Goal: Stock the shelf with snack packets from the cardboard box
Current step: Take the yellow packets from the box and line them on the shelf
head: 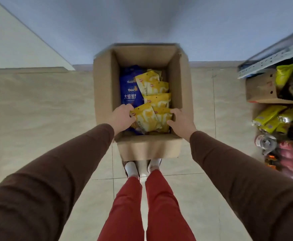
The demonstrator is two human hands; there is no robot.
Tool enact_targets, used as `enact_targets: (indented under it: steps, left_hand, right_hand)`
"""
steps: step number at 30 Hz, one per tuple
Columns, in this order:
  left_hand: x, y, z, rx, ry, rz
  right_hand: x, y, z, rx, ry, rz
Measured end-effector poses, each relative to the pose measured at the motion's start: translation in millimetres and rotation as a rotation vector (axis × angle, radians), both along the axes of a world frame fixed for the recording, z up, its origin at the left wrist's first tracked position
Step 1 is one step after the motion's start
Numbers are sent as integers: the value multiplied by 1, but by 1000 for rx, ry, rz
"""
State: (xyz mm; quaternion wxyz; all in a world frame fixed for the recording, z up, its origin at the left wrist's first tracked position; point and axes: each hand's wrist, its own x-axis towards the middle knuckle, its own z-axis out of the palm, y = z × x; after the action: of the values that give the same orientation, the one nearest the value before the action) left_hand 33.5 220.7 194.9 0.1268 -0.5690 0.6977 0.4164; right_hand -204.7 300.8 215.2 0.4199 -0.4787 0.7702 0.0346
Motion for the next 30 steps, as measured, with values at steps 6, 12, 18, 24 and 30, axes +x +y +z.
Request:
enact_targets:
  steps: [6,12,18,24,30]
  left_hand:
    - [-10,-25,-143,29,-57,-7]
    - [-32,-49,-260,34,-114,-8]
    - [-50,-55,-328,7,-142,-120]
    - [-55,-83,-328,-98,-171,-109]
    - [-64,-184,-305,-303,-133,-32]
  right_hand:
    - [-21,-34,-150,128,118,138]
    - [-37,-60,-272,165,149,188]
    - [-39,-69,-338,165,178,191]
    - [-46,-104,-337,28,159,160]
    - [-56,-205,-313,-198,181,64]
